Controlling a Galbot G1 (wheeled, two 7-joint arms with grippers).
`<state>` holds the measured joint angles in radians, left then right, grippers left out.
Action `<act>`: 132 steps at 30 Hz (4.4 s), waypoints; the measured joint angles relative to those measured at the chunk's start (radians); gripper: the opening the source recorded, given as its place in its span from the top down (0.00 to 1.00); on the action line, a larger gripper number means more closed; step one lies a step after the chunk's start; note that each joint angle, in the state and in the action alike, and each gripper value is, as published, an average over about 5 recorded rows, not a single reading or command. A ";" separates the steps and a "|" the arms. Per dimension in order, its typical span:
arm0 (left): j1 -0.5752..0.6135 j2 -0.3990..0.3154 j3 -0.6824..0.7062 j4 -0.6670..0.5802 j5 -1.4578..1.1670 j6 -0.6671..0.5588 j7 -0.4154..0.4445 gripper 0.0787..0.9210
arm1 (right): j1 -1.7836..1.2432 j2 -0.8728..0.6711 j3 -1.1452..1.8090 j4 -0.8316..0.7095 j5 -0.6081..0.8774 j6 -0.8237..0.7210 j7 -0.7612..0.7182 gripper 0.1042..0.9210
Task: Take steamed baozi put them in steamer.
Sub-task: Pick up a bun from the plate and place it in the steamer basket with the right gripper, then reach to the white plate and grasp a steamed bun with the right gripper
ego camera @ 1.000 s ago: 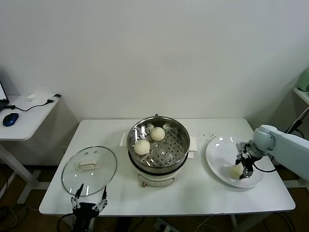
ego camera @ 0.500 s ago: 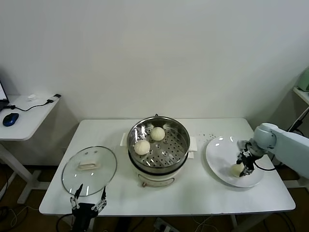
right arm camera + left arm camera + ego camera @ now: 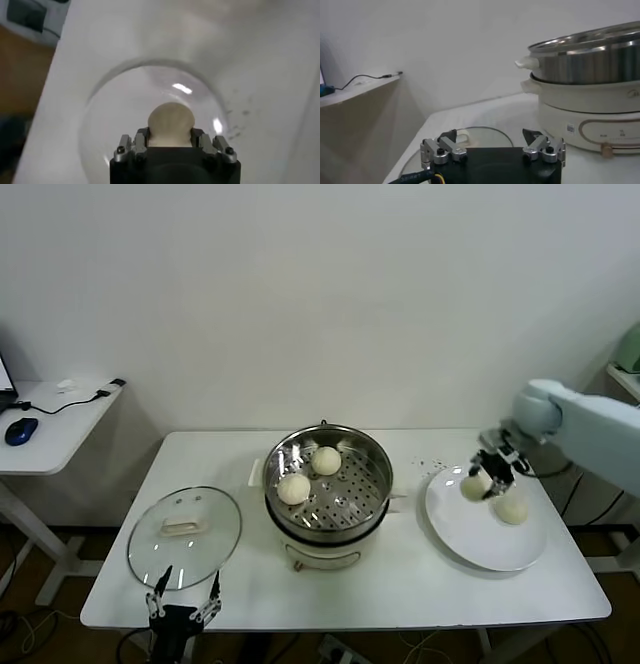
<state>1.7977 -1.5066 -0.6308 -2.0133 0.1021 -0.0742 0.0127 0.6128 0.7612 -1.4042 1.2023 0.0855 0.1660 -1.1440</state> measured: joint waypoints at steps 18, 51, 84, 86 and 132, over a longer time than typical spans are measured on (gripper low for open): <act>0.015 0.000 -0.003 -0.011 0.014 0.000 0.002 0.12 | 0.107 0.318 0.024 0.176 -0.239 0.377 0.037 0.44; 0.013 -0.003 -0.009 0.017 0.006 -0.008 0.001 0.12 | -0.067 0.481 0.029 0.185 -0.324 0.475 0.072 0.13; 0.024 -0.003 0.004 0.007 0.016 -0.018 0.004 0.12 | -0.128 -0.059 0.211 -0.089 0.017 -0.126 0.033 0.12; 0.022 -0.004 0.004 0.006 0.018 -0.015 0.004 0.12 | -0.186 -0.076 0.266 -0.129 -0.021 -0.122 0.022 0.12; 0.011 -0.022 0.002 0.034 0.066 -0.003 0.002 0.12 | -0.655 0.103 0.903 -0.675 -0.427 -0.038 -0.039 0.39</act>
<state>1.8091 -1.5286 -0.6293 -1.9792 0.1682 -0.0776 0.0143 -0.0426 0.8641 -0.5011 0.5273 -0.3416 0.1281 -1.1828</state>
